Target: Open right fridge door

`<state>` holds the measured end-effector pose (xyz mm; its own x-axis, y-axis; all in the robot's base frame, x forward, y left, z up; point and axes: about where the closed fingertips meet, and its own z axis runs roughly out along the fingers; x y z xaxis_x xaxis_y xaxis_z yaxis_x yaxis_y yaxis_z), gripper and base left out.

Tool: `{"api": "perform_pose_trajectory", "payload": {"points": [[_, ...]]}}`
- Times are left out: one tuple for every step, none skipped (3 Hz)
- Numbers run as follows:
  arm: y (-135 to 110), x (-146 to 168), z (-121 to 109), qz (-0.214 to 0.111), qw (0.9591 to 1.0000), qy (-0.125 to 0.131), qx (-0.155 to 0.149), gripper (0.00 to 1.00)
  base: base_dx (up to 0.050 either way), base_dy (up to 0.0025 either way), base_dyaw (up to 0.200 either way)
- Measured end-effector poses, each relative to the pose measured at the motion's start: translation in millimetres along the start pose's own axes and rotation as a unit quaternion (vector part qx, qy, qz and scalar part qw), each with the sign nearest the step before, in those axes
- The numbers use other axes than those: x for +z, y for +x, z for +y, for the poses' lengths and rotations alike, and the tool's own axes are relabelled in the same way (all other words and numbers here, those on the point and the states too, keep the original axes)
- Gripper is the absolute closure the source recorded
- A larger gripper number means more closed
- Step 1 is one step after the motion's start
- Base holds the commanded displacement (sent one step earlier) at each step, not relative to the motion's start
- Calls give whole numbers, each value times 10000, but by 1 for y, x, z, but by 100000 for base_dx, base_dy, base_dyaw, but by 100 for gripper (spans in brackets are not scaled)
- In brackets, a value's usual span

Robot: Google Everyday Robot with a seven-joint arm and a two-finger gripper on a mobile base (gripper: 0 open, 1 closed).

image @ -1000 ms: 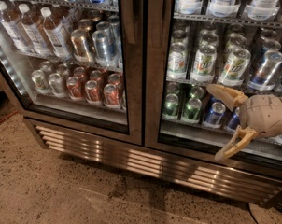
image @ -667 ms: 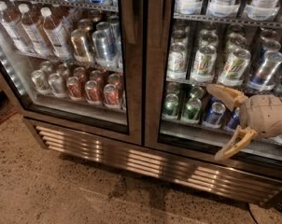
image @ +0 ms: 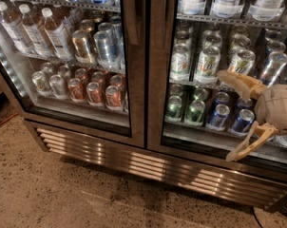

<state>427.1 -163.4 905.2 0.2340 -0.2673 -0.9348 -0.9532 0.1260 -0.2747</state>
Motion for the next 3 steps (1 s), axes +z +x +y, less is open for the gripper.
{"api": "perform_pose_trajectory", "payload": {"points": [[-34,-5,8,10,9995,55,-313,0,0,0,0],[-34,-5,8,10,9995,54,-313,0,4141,233,11201],[-34,-5,8,10,9995,54,-313,0,3535,-247,-14088]]}}
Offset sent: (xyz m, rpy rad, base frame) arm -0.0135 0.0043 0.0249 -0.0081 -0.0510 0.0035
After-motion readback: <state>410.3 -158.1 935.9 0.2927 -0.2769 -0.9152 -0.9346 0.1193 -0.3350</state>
